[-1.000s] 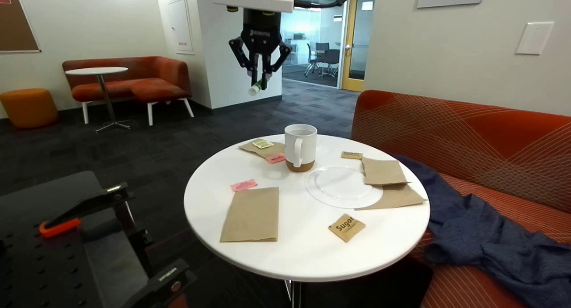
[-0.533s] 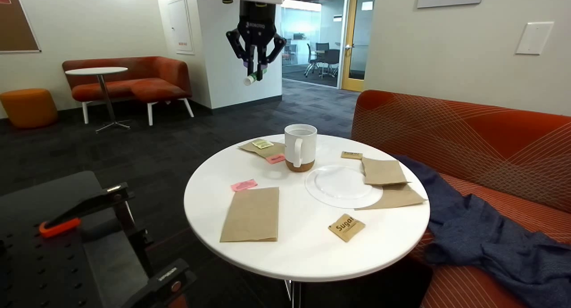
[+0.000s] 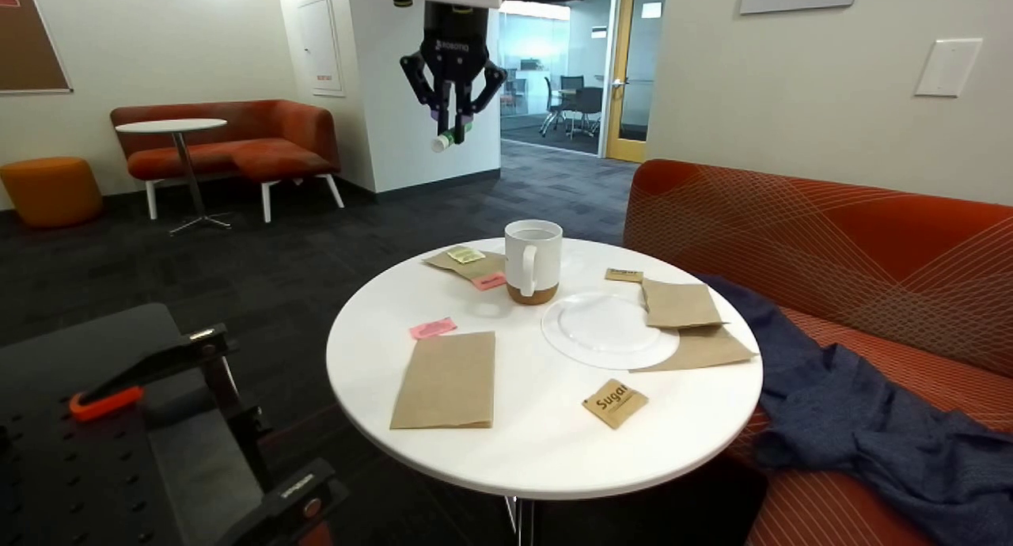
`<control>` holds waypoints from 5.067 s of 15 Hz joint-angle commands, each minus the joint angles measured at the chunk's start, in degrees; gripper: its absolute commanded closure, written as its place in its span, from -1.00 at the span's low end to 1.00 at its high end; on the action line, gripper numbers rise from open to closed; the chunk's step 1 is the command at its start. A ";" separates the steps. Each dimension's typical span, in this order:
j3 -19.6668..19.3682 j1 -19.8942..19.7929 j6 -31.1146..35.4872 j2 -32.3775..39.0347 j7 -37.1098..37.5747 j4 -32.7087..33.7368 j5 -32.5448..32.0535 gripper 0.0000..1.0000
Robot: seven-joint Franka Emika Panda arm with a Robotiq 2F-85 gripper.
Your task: Put the green marker inside the white mug
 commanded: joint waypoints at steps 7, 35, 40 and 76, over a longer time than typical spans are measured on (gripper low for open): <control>-5.00 4.22 16.54 0.81 20.46 -2.75 -20.98 0.90; -12.72 18.32 -11.73 4.24 134.47 2.03 -102.20 0.90; -4.70 14.54 -24.35 6.15 140.05 2.13 -100.14 0.90; 3.98 12.86 -35.46 13.00 170.35 -1.89 -108.57 0.90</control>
